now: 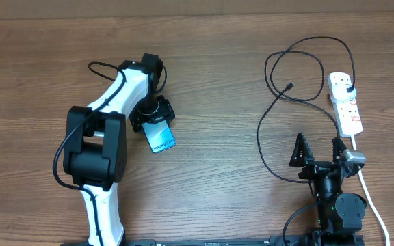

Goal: Plug charger to phone and switch on socket
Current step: 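Lift the phone upright with the left gripper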

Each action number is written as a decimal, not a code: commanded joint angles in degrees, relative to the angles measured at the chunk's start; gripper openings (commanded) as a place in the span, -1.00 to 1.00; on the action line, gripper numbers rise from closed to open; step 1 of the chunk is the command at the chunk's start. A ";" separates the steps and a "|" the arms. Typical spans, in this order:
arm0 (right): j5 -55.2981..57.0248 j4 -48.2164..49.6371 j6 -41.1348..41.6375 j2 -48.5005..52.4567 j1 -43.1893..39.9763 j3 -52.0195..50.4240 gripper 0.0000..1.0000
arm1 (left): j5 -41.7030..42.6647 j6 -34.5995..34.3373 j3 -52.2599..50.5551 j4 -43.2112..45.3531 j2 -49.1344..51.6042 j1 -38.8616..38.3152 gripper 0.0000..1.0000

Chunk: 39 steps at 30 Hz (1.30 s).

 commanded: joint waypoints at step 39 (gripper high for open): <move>-0.13 0.35 -0.44 -0.35 -0.15 -0.63 1.00 | 21.16 13.46 19.10 -27.89 2.38 -0.63 0.45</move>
